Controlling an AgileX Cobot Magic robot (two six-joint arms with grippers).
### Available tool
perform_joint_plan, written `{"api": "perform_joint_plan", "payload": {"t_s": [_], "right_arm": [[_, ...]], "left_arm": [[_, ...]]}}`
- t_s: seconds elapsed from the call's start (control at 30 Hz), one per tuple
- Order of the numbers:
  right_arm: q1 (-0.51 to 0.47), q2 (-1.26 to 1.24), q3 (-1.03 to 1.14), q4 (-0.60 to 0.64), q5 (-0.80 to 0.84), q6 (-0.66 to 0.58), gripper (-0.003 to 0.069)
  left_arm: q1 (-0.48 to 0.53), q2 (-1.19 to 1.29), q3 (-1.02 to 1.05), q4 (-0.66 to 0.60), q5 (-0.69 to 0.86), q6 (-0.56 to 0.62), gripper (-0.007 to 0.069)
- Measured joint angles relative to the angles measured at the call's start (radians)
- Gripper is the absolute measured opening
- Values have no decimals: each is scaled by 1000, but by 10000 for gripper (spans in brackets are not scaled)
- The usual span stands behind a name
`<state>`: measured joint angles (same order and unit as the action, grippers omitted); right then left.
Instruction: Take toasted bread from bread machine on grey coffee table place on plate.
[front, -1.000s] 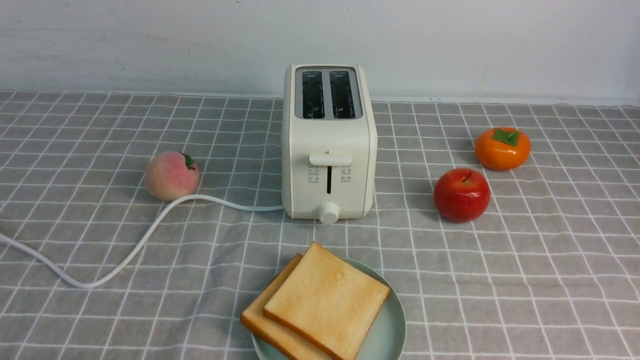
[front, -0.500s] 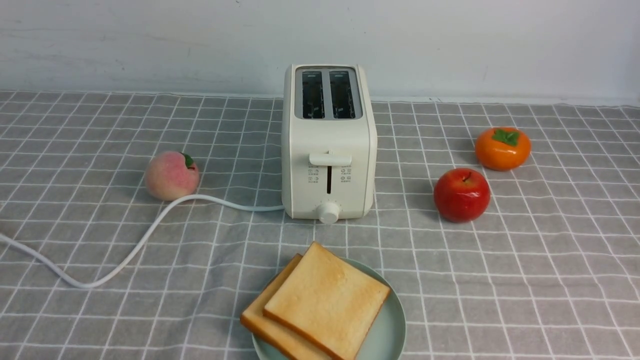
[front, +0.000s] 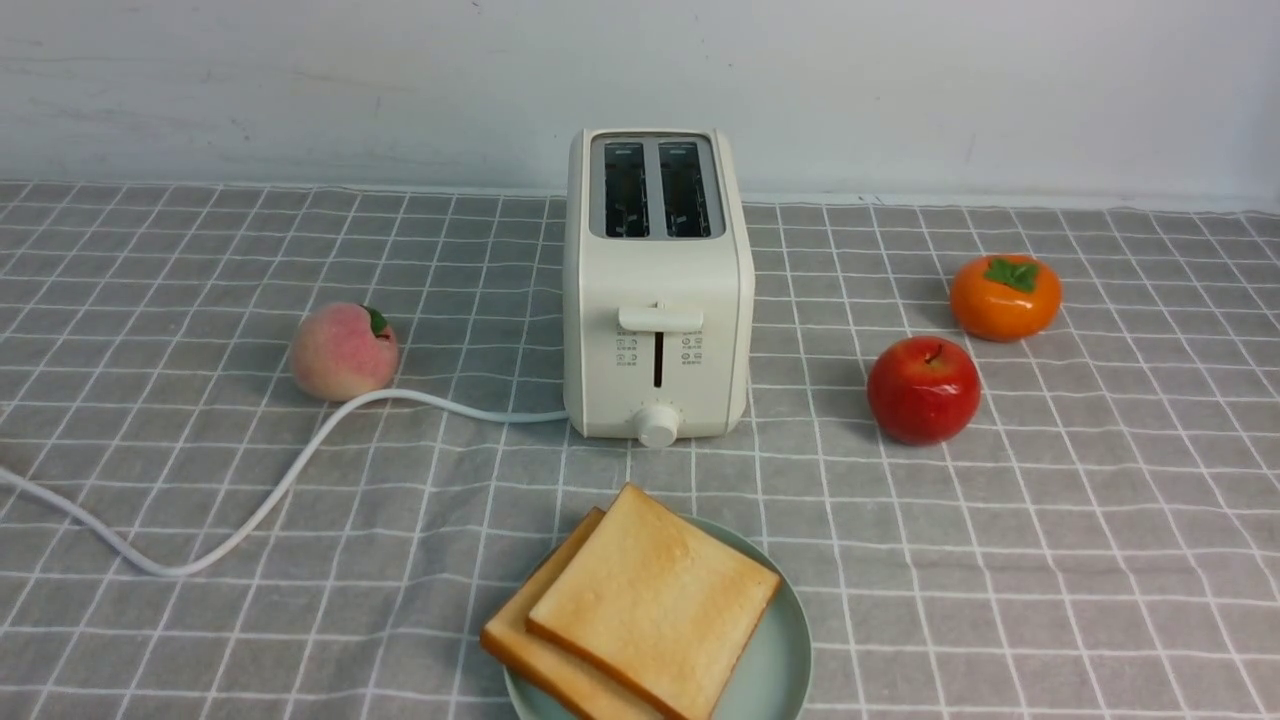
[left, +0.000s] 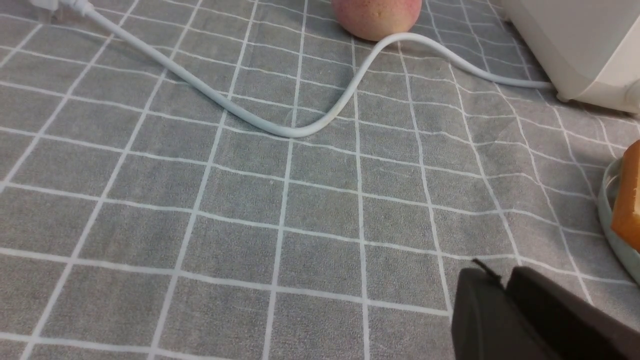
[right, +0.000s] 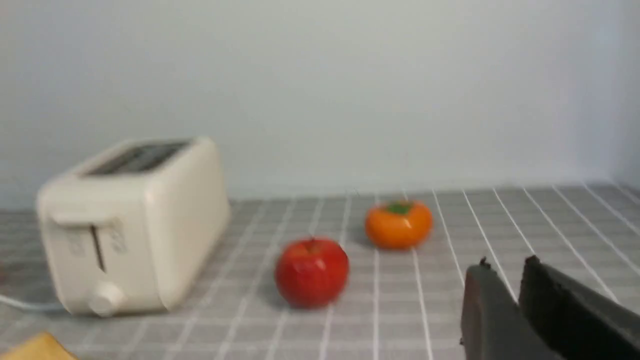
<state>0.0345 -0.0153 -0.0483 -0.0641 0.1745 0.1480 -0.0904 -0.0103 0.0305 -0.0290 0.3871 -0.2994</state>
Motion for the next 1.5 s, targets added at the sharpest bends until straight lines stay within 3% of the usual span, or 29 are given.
{"api": "perform_joint_plan", "payload": {"t_s": [0.17, 1.5], "right_arm": [[-45, 0, 69, -2, 184, 2, 120], [-48, 0, 68, -3, 188, 3, 155]], "left_arm": [[0, 0, 0, 0, 1, 0, 71], [0, 0, 0, 0, 3, 0, 110]]}}
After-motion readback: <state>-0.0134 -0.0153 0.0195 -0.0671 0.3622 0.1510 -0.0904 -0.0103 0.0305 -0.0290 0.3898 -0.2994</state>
